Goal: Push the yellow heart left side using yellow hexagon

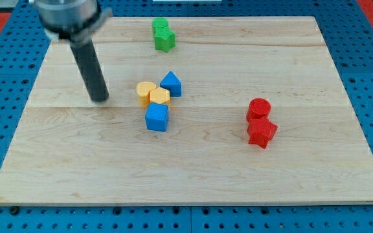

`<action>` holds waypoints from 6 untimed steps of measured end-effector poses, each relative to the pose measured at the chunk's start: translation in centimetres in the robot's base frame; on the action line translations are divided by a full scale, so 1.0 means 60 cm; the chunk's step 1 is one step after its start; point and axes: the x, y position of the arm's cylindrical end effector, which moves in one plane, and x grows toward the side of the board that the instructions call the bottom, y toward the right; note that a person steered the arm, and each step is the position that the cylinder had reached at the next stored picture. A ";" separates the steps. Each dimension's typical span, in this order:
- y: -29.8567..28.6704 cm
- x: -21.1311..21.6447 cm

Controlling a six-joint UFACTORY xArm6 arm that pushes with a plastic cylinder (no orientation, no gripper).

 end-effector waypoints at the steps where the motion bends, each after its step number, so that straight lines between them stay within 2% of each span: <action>1: 0.071 0.175; 2: 0.168 0.206; 4: 0.201 0.046; 6: 0.204 -0.001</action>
